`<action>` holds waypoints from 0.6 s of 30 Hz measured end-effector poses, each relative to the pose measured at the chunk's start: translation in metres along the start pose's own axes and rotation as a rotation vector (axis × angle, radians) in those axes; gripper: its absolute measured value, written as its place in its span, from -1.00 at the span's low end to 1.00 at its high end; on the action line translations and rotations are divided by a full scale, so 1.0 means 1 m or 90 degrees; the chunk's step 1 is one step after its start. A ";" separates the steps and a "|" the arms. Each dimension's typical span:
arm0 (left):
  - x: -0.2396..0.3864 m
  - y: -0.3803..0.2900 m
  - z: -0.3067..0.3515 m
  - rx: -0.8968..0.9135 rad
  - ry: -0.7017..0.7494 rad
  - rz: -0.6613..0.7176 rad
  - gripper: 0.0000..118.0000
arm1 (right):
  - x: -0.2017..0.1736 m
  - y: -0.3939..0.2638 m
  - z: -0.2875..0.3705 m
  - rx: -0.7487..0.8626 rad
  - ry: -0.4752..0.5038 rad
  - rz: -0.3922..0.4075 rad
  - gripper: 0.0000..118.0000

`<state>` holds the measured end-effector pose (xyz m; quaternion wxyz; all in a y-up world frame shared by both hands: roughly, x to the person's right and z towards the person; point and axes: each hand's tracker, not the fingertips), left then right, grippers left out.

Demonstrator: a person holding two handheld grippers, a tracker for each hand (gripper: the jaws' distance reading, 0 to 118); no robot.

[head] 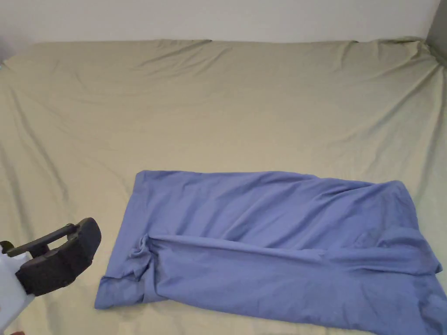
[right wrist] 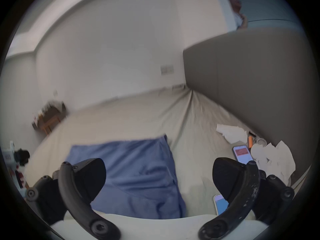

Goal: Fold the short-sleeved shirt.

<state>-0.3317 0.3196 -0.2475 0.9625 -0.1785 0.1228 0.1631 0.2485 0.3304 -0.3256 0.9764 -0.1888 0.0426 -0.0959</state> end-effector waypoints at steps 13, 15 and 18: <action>-0.022 -0.022 0.045 -0.058 0.013 -0.052 -1.00 | -0.013 -0.014 0.074 0.024 -0.070 -0.043 -1.00; -0.024 -0.030 0.025 -0.103 0.003 -0.060 -1.00 | -0.019 -0.015 0.076 0.022 -0.082 -0.010 -1.00; -0.022 -0.050 -0.020 -0.176 -0.014 -0.075 -1.00 | -0.023 -0.011 0.072 0.022 -0.081 0.013 -1.00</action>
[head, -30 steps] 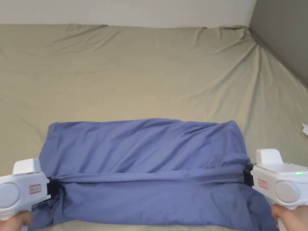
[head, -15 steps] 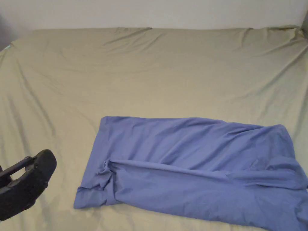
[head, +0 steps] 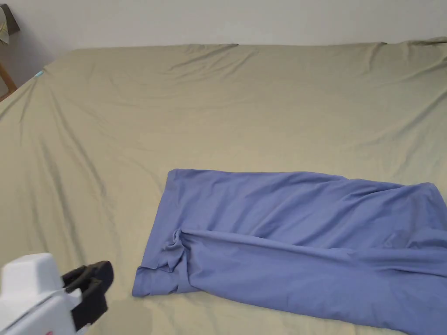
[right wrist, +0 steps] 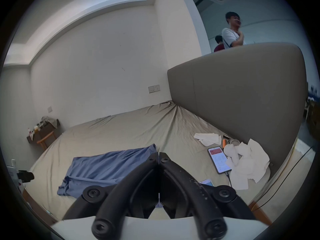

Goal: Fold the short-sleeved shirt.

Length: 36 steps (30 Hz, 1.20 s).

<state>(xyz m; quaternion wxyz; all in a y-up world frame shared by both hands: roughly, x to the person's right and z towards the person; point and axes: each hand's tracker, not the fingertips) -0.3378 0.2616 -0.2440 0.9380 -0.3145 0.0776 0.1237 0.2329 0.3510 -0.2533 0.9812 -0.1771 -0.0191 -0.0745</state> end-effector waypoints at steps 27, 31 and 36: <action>-0.014 -0.039 -0.152 -0.180 0.045 -0.026 -0.06 | 0.009 -0.013 -0.026 -0.060 0.012 -0.041 -1.00; -0.010 -0.033 -0.142 -0.170 0.011 -0.027 -0.88 | 0.013 -0.018 -0.029 -0.071 0.011 -0.046 -1.00; -0.005 -0.032 -0.126 -0.140 0.023 -0.047 -0.88 | 0.010 -0.034 -0.047 -0.109 0.016 -0.028 -1.00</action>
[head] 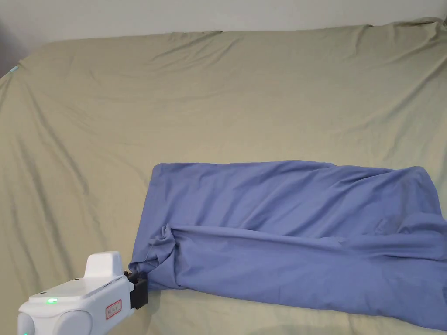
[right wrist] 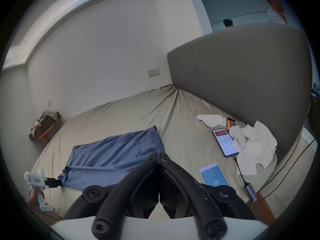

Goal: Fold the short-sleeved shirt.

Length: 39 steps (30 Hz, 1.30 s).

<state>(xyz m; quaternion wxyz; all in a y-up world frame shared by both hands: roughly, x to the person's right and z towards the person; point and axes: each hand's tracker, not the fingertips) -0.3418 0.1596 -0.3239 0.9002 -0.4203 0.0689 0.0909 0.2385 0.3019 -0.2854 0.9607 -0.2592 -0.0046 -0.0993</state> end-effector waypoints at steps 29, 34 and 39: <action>-0.001 0.009 0.042 0.036 -0.014 0.056 -0.88 | 0.024 -0.061 -0.150 -0.293 0.055 0.033 -0.86; -0.006 0.006 0.087 0.059 -0.012 0.040 -0.88 | 0.017 -0.034 -0.102 -0.260 0.067 0.060 -0.86; -0.010 -0.027 0.131 0.037 0.002 0.011 -0.88 | 0.020 -0.034 -0.052 -0.264 0.057 0.078 -0.86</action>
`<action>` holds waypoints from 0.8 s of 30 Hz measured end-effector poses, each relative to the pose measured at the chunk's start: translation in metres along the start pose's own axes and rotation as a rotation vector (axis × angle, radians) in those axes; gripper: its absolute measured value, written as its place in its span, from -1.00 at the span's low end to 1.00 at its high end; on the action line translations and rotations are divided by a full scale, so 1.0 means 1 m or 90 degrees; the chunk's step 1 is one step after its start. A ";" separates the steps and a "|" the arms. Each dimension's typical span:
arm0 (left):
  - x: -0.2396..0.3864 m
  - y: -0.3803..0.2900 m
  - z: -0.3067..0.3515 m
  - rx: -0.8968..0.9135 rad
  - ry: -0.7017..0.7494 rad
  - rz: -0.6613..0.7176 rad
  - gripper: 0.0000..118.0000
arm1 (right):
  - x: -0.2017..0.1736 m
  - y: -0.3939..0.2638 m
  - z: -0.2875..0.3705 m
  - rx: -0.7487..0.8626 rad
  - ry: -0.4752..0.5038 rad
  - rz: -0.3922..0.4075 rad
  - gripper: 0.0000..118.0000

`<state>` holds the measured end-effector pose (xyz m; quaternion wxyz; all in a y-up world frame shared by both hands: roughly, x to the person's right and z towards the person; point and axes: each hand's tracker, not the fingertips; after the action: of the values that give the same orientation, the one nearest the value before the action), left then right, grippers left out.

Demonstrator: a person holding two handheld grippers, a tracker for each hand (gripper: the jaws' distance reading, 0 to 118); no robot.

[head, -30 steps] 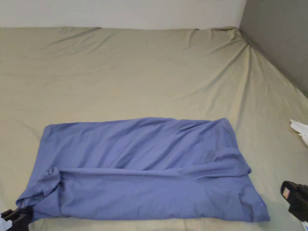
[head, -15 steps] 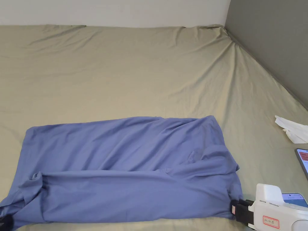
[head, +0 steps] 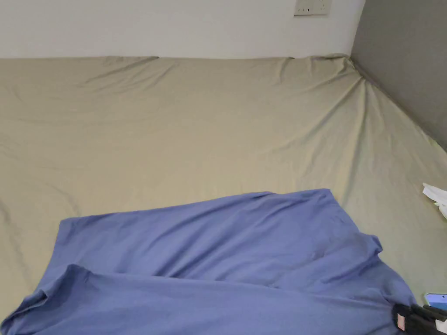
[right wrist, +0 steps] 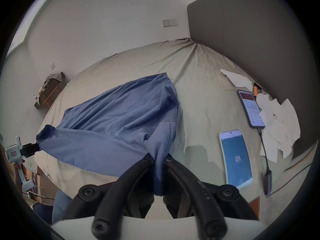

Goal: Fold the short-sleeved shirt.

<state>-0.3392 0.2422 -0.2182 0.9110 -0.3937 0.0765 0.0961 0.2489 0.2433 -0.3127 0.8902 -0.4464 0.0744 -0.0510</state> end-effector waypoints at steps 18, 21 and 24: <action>-0.030 -0.046 0.020 0.064 0.029 0.060 0.88 | 0.021 -0.046 0.031 0.033 -0.002 -0.013 0.91; -0.030 -0.013 0.075 0.185 0.004 0.150 1.00 | 0.003 -0.017 0.091 0.216 -0.031 -0.060 0.97; -0.016 0.018 0.120 0.329 -0.034 0.134 1.00 | -0.009 0.003 0.130 0.333 -0.017 -0.080 0.98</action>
<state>-0.3513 0.3397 -0.1460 0.9678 -0.1357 0.1148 0.1783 0.2632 0.3491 -0.2374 0.9714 -0.2054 0.0190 -0.1178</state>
